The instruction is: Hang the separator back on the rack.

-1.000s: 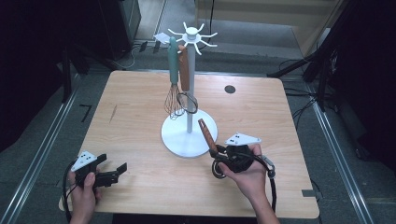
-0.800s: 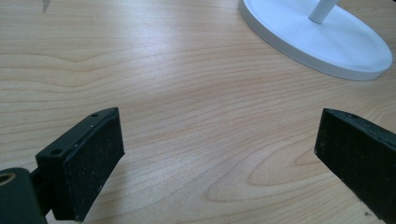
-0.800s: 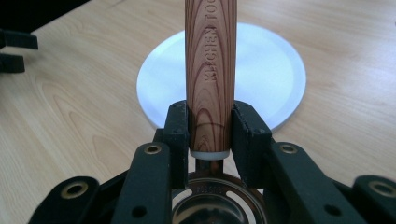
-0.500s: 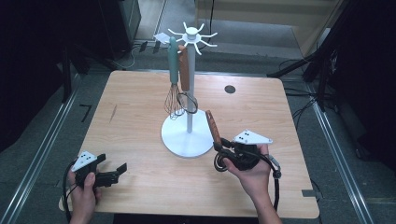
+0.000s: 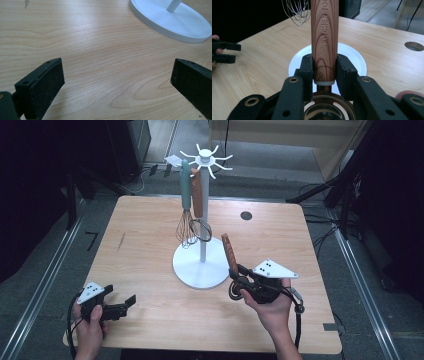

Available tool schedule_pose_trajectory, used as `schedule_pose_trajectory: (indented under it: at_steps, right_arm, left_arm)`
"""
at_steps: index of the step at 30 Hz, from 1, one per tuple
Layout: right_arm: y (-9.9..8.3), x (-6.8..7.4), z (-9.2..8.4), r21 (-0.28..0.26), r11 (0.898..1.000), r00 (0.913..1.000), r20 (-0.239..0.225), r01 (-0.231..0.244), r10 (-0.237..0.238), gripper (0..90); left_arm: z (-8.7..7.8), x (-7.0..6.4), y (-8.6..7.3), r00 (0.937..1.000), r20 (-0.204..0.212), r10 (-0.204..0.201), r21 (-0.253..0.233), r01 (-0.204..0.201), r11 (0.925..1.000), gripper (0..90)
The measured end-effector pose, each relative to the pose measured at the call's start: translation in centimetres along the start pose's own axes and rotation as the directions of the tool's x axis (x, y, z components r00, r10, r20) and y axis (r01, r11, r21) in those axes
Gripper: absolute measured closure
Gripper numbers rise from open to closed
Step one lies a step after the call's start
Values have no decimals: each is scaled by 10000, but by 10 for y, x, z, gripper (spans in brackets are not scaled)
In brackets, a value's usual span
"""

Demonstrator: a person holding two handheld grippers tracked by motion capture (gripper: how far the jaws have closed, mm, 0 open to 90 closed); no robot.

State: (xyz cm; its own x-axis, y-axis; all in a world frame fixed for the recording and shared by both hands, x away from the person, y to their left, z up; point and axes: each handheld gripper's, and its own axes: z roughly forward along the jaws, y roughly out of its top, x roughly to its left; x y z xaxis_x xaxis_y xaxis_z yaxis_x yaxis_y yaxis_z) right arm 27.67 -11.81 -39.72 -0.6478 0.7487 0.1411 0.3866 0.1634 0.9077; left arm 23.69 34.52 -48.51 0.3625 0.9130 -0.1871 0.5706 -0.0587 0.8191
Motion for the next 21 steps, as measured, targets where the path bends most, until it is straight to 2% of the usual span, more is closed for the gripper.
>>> schedule_pose_trajectory:
  at_steps: [4, 8, 12, 17, 21]
  right_arm:
    - [4, 3, -3, -361, 9993, 9999, -105, 41, -45, 710]
    - [10, 8, -5, -673, 9977, 10000, 40, 58, -56, 710]
    - [18, 11, -9, -1000, 9950, 9999, -102, 1, -11, 710]
    - [25, 15, -9, -1393, 9898, 9994, -151, 284, -308, 710]
    - [33, 16, -8, -1596, 9870, 9996, -162, 193, -222, 710]
  left_arm:
    - [0, 0, 0, 10000, -9, -49, -15, 49, 10000, 0]
    - [0, 1, 0, 9999, -17, -116, -28, 116, 9999, 0]
    - [0, 0, 0, 10000, -81, -56, -37, 56, 10000, 0]
    - [-1, 0, 0, 9999, -140, -31, -77, 30, 10000, 0]
    - [0, 0, 0, 9995, -290, -91, -95, 88, 9999, 0]
